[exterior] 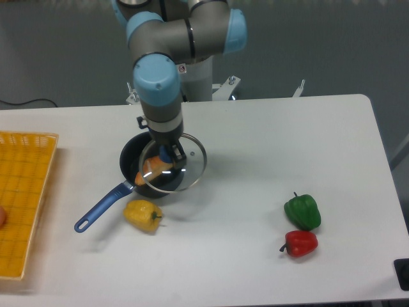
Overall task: Close the pot lid
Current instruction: 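Carry the glass lid over the dark saucepan and lower it, then settle the glass lid onto the saucepan rim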
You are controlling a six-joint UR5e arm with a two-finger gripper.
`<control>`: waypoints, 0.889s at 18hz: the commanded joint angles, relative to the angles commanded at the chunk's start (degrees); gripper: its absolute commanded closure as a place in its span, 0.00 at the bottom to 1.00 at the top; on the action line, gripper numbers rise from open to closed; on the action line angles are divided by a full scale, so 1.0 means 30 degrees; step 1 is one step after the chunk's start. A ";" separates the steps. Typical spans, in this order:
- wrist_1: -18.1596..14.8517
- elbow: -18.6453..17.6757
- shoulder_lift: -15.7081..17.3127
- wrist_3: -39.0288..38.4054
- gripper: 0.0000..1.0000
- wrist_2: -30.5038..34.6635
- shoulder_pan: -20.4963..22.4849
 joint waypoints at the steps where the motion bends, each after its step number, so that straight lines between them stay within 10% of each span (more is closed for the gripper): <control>1: 0.0000 -0.0029 -0.0058 -0.0174 0.60 0.0000 -0.0176; 16: 0.0117 -0.0908 -0.0205 -0.0498 0.60 0.0176 -0.0910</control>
